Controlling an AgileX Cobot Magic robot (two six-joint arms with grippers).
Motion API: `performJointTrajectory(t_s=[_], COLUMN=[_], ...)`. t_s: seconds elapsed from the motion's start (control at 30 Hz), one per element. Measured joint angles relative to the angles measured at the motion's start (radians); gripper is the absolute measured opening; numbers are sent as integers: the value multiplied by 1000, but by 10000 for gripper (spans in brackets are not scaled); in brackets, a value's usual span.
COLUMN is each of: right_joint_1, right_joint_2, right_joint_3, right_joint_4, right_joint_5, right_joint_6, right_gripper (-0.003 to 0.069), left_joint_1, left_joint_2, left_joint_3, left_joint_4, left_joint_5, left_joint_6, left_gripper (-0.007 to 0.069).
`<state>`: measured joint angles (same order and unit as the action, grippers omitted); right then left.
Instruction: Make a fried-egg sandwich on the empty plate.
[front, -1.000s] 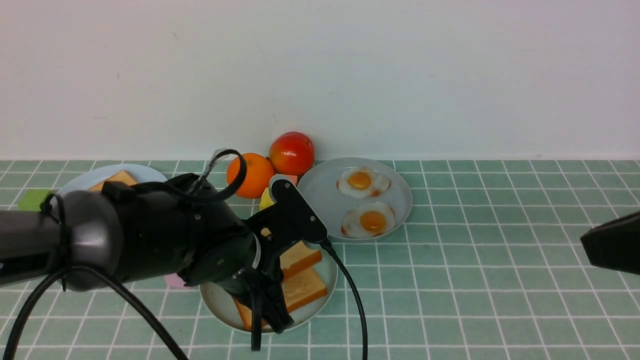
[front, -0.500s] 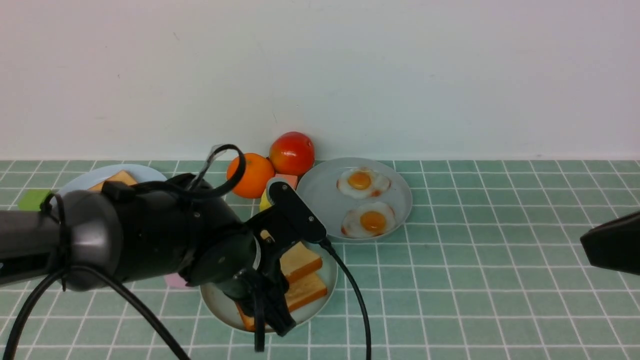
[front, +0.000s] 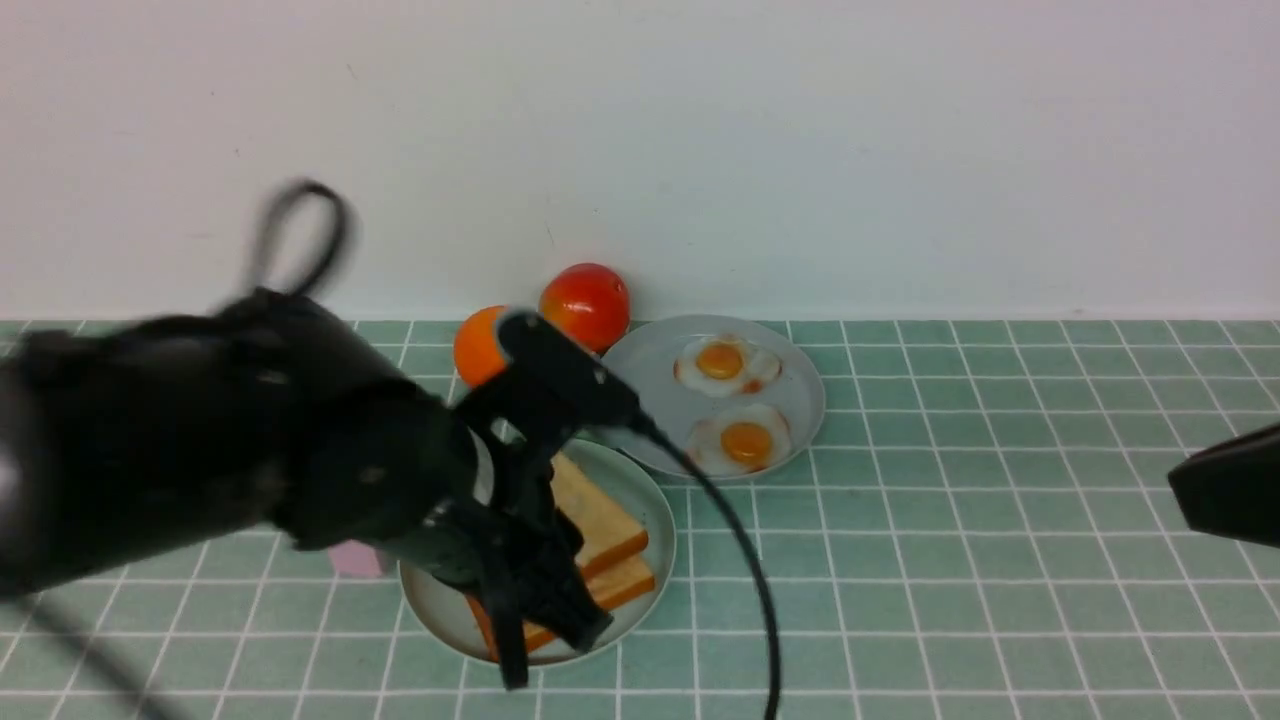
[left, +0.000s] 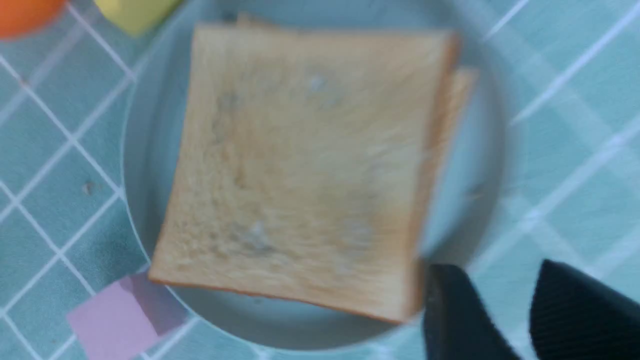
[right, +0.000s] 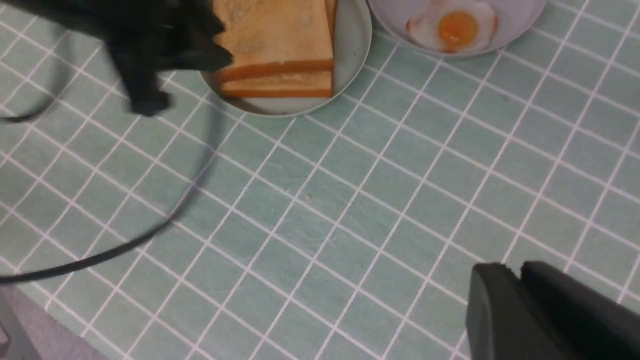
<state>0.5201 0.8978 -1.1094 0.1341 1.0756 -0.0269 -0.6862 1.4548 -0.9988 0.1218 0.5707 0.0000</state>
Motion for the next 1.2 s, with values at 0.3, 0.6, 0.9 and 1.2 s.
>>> performJointTrajectory(t_s=[0.3,0.6,0.9,1.2], right_joint_1=[0,0,0,0], right_joint_2=[-233,-597,-739,-739], right_joint_3=[92,369,605,802], right_joint_4=[-92,-202,-246,-253], right_joint_5=[45,16,-299,-657], right_joint_6=[111,312,436,477], right_gripper=[83,-11,-5,1], left_joint_1=[-56,-56,-56,-56], left_joint_2=[-633,-1189,-1398,-1398], left_joint_3=[245,700,909,922], left_joint_4=[-52,-57,-57,-57], left_joint_5=[-168,-468,-542,-428], left_joint_6=[-181,-204,-204,-204], left_gripper=[-13,-13,-13,-13])
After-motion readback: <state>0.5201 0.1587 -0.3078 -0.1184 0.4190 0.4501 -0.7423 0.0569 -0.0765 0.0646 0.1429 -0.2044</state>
